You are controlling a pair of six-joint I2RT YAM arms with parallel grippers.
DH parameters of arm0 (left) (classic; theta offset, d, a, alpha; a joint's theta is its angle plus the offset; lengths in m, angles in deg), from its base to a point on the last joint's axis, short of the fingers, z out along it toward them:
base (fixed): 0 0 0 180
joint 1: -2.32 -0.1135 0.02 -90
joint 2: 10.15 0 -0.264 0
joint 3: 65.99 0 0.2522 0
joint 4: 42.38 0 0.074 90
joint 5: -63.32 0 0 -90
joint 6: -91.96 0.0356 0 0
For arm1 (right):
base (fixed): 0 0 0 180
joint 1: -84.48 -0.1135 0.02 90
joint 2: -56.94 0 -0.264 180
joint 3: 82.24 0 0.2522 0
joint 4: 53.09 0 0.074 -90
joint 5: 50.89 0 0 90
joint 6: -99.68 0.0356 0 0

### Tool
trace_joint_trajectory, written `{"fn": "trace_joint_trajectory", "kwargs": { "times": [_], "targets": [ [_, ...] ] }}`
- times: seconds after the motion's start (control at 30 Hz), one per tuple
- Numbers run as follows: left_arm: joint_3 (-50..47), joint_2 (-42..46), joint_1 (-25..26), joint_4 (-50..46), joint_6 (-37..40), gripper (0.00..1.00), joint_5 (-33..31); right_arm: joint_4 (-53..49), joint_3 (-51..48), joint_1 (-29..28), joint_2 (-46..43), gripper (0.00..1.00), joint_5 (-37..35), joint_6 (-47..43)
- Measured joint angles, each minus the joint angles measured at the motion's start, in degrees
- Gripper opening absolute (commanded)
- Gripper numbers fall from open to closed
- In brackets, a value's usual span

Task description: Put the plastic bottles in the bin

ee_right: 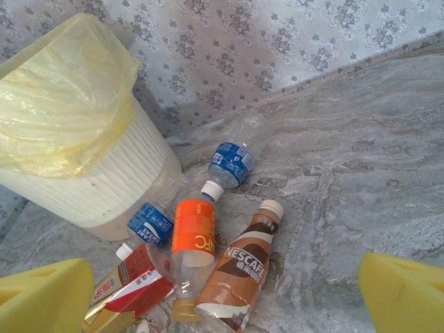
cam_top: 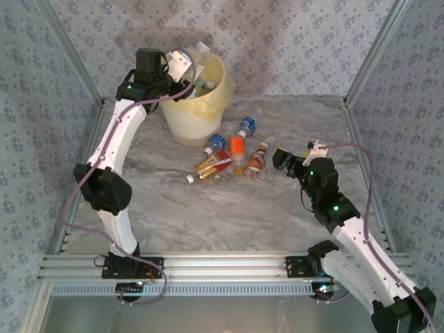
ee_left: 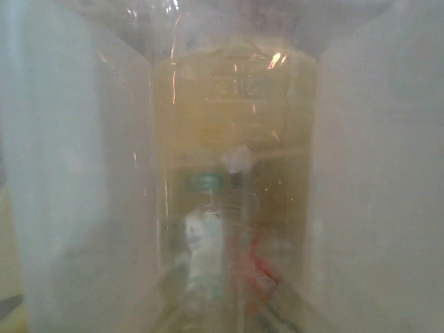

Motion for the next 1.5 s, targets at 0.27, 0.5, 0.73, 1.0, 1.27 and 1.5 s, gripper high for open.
{"fn": "trace_joint_trajectory", "kwargs": {
  "times": [0.27,0.5,0.73,1.0,1.27,1.5],
  "targets": [
    [6.93,-7.04,-0.20,-2.58,1.25,0.34,4.48,-0.04,-0.02,0.00,0.26,1.00,0.00,0.00],
    [11.76,-9.77,-0.37,-6.27,1.25,0.70,9.01,-0.72,-0.02,0.00,0.24,1.00,-0.07,-0.02],
    [13.18,-9.75,-0.52,-8.48,-0.42,0.98,11.45,-0.83,-0.02,0.07,0.24,1.00,-0.39,-0.02],
    [14.34,-9.51,-0.57,-9.25,-6.67,0.98,15.08,-0.83,-0.04,0.15,0.61,1.00,-0.39,-0.04],
    [3.34,-0.39,0.31,-1.84,-15.34,0.98,11.10,-1.03,-0.28,0.37,5.97,1.00,-0.55,-0.68],
    [-22.34,18.03,6.25,14.93,-20.98,0.98,2.12,-4.00,3.37,-0.79,17.90,0.99,-0.83,3.69]
  ]
}}
